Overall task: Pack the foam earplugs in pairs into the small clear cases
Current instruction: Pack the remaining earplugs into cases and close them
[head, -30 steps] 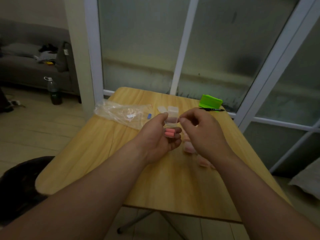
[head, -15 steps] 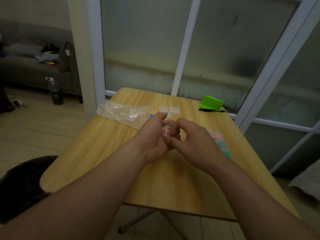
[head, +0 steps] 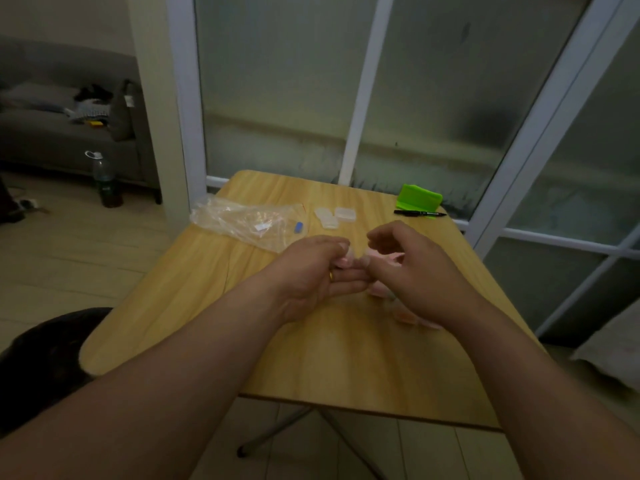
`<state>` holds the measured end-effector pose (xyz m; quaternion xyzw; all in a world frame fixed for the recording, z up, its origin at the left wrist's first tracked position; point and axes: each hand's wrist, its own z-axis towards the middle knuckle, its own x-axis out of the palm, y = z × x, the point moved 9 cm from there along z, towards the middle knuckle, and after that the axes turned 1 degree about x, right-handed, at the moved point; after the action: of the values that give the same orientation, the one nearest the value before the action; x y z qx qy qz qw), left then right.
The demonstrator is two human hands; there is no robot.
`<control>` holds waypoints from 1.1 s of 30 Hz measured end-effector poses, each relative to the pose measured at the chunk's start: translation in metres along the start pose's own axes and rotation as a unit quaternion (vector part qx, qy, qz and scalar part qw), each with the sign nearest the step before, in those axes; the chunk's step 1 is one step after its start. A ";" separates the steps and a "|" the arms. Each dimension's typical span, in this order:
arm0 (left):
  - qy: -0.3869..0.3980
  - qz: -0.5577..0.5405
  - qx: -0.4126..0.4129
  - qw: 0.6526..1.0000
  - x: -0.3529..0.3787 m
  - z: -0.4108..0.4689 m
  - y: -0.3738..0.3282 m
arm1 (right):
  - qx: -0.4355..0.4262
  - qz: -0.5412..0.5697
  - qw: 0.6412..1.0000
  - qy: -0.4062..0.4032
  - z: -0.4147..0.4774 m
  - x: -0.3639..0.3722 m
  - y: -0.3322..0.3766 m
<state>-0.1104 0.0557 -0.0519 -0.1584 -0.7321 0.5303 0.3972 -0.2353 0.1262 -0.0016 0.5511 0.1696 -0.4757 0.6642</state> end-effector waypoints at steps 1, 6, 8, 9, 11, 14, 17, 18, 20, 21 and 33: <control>-0.007 0.004 0.002 1.000 0.000 0.000 0.000 | 0.001 -0.002 1.000 0.000 0.000 -0.002 -0.002; -0.034 0.086 0.033 0.995 0.007 0.002 -0.001 | 0.000 -0.009 1.000 -0.028 0.001 -0.025 -0.009; -0.030 0.102 0.045 0.993 0.014 0.001 -0.002 | 0.005 -0.008 0.999 -0.044 0.000 -0.038 -0.012; -0.029 0.103 0.047 0.993 0.018 0.001 -0.002 | 0.005 -0.004 0.999 -0.046 -0.001 -0.041 -0.013; -0.025 0.101 0.041 0.994 0.023 0.002 0.002 | -0.004 -0.003 1.000 -0.027 -0.005 -0.038 -0.011; -0.014 0.103 0.037 0.994 0.029 0.005 0.007 | -0.023 -0.037 0.999 0.021 -0.012 -0.022 -0.001; 0.013 0.118 0.030 0.993 0.037 0.004 0.011 | -0.045 -0.051 0.998 0.018 -0.017 -0.017 0.007; 0.022 0.120 0.024 0.992 0.040 0.002 0.013 | -0.049 -0.046 0.998 0.012 -0.018 -0.018 0.007; 0.023 0.113 0.016 0.993 0.040 0.000 0.011 | -0.047 -0.044 0.998 0.006 -0.018 -0.022 0.003; 0.002 0.110 0.021 0.994 0.035 0.000 0.006 | -0.043 -0.054 0.998 0.005 -0.018 -0.024 -0.001; -0.250 0.007 0.109 0.962 -0.057 -0.004 -0.044 | -0.061 -0.192 0.971 0.125 -0.033 0.014 -0.008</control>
<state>-0.0628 0.0035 -0.0353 0.0185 -0.7445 0.6327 0.2124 -0.2249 0.1494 -0.0275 0.5218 0.3826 -0.5105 0.5664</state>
